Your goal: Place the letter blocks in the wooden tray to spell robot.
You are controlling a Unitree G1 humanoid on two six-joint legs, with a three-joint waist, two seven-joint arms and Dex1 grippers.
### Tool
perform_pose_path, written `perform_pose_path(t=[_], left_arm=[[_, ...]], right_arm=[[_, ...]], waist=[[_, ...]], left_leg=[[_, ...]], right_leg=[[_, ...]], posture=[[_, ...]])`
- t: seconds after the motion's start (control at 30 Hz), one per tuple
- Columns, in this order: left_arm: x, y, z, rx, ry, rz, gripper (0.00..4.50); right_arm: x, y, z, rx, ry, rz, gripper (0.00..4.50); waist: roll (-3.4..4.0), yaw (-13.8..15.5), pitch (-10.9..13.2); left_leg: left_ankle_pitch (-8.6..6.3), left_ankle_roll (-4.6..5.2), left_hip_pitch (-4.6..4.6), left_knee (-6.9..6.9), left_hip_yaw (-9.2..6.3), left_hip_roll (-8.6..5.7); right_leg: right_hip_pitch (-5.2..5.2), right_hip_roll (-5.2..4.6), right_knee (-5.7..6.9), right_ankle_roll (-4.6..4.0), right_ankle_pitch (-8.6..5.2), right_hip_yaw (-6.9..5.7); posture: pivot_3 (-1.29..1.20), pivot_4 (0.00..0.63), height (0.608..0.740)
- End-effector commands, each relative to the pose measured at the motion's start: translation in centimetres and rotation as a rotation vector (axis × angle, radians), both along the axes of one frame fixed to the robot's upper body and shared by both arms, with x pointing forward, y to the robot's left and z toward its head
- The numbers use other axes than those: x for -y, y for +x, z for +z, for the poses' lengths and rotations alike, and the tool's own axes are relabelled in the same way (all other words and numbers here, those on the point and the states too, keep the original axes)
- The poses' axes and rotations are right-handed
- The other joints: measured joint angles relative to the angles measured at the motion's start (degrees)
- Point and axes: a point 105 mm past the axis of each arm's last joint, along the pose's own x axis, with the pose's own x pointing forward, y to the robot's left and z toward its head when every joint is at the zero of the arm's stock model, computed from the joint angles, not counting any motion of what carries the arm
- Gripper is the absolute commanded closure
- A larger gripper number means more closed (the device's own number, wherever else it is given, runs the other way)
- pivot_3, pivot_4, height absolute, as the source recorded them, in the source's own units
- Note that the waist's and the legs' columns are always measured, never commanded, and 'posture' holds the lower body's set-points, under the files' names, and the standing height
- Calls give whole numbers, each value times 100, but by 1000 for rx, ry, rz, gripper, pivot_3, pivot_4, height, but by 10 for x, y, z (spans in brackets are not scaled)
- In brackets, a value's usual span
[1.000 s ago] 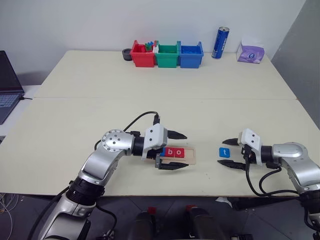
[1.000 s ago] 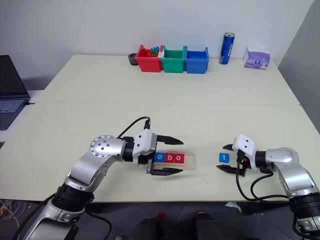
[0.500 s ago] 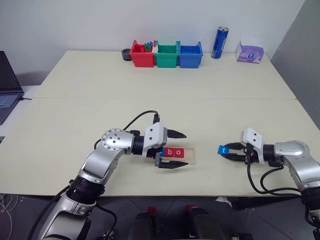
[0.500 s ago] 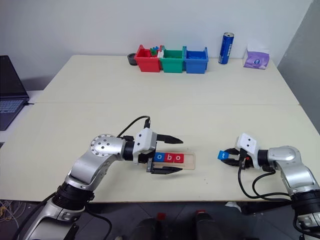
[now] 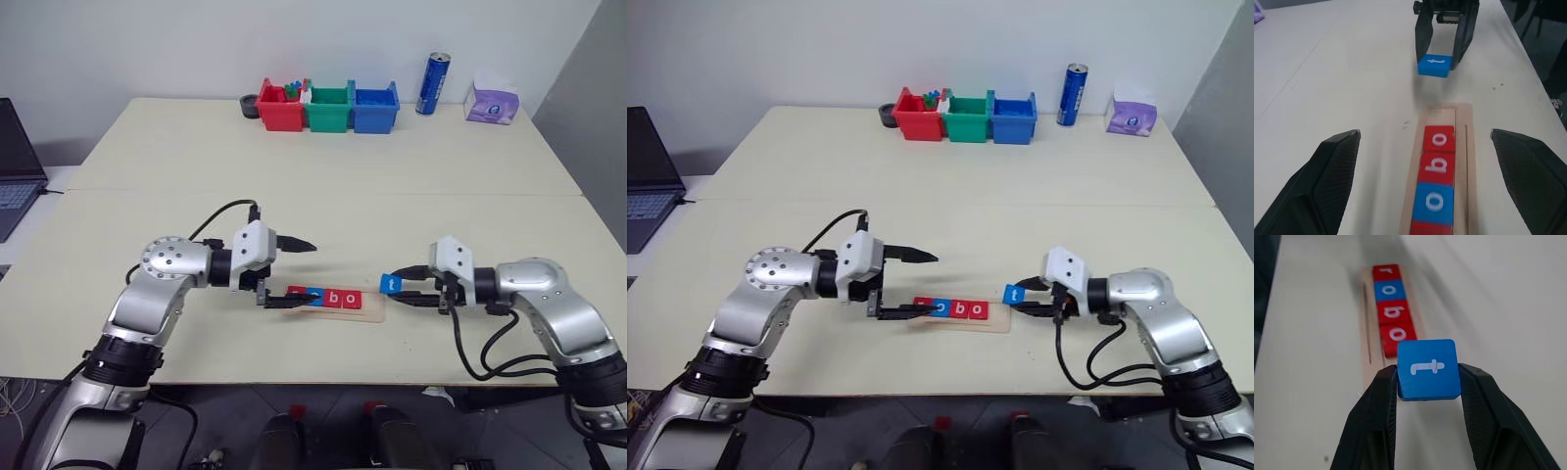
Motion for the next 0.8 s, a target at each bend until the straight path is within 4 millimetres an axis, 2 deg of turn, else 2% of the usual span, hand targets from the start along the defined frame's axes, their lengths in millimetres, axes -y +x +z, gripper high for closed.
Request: perform_pose_path(t=[0.03, 0.37, 0.8], left_arm=[[-1, -7, 4, 20, -16, -20, 0], [11, -15, 2, 19, -53, -27, 0], [15, -19, 2, 22, -55, -36, 0]], right_arm=[[-6, 1, 4, 33, -10, 19, 3036], [-12, 5, -12, 40, -82, 74, 3036], [-20, 12, -19, 71, -105, 109, 3036]], waist=[[0, 7, 0], [-2, -12, 1], [-2, -16, 1]], left_leg=[[0, 0, -3, 1, 0, 0], [0, 0, -5, 9, 2, -7], [0, 1, -3, 9, 0, -5]], right_leg=[[0, -7, -1, 1, -1, 0], [0, -12, 3, 6, -1, -2], [0, -5, 5, 4, -1, -4]], posture=[[0, 150, 740], [0, 150, 740], [0, 150, 740]])
